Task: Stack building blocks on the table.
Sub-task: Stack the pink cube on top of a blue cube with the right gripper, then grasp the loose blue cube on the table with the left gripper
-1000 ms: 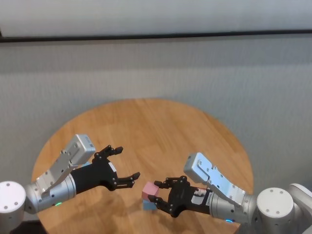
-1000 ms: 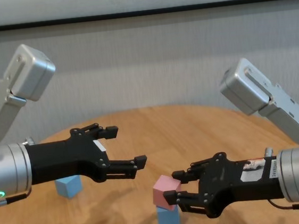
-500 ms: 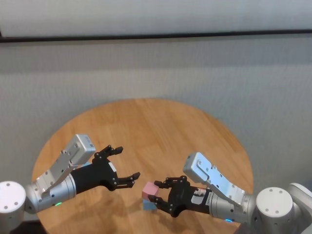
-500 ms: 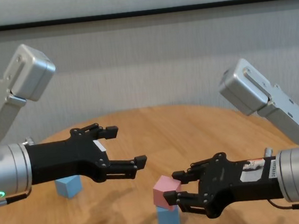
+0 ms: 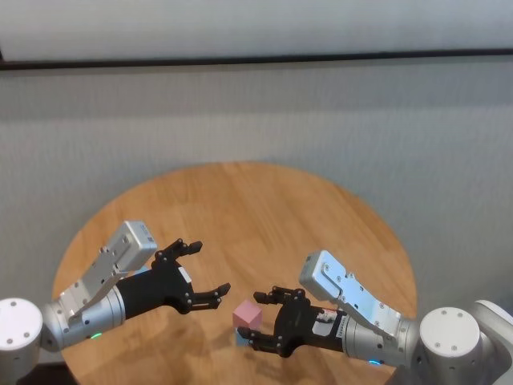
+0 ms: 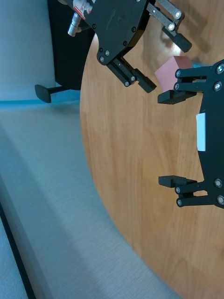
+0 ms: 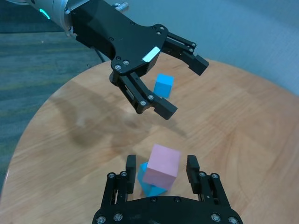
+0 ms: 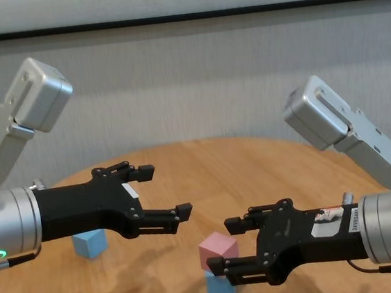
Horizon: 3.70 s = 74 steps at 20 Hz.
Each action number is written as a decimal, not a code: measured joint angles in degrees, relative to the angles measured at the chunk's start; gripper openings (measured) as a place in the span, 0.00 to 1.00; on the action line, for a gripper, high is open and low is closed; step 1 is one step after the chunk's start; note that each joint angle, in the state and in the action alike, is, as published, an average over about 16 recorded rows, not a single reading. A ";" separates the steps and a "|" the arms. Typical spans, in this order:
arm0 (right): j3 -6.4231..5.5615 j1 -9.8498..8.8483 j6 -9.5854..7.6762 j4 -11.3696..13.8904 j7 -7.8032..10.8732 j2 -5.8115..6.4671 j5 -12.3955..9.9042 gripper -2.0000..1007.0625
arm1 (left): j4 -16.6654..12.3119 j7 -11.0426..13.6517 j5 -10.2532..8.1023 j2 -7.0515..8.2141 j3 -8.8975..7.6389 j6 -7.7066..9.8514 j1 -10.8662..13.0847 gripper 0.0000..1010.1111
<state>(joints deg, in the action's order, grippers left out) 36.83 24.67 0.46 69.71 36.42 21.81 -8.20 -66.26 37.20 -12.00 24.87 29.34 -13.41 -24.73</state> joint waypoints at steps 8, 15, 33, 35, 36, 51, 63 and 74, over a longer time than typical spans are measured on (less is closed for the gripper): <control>-1.28 -0.57 0.42 1.78 -0.96 0.63 -0.56 0.86 | 0.00 0.00 0.00 0.00 0.00 0.00 0.00 0.99; -3.42 -0.90 0.77 2.72 -2.64 1.69 -0.78 0.98 | 0.00 0.00 0.00 0.00 0.00 0.00 0.00 0.99; -5.83 -0.72 2.01 -1.51 -8.93 1.06 3.54 0.99 | 0.06 0.26 -0.20 0.04 -0.10 -0.03 -0.06 0.99; -5.82 -0.77 2.04 -1.56 -9.01 1.00 3.70 0.99 | 0.06 0.38 -0.44 0.08 -0.25 0.03 -0.11 0.99; -5.82 -0.78 2.04 -1.56 -8.94 0.99 3.70 0.99 | 0.04 0.44 -0.58 0.11 -0.33 0.08 -0.14 0.99; -5.73 -0.64 1.91 -1.42 -8.34 1.14 3.15 0.99 | 1.96 -1.35 -0.42 -0.02 -1.57 2.73 -2.03 0.99; -5.71 -0.59 1.86 -1.37 -8.23 1.19 3.04 0.99 | 6.92 -2.71 1.32 -1.10 -2.13 3.62 -3.68 0.99; -5.70 -0.57 1.84 -1.34 -8.19 1.21 3.00 0.99 | 3.00 -5.63 3.49 0.76 -3.57 9.39 -2.54 0.99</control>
<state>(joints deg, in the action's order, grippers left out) 31.12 24.10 2.30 68.36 28.23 23.02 -5.20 -63.25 31.56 -8.51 25.63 25.78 -4.02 -27.27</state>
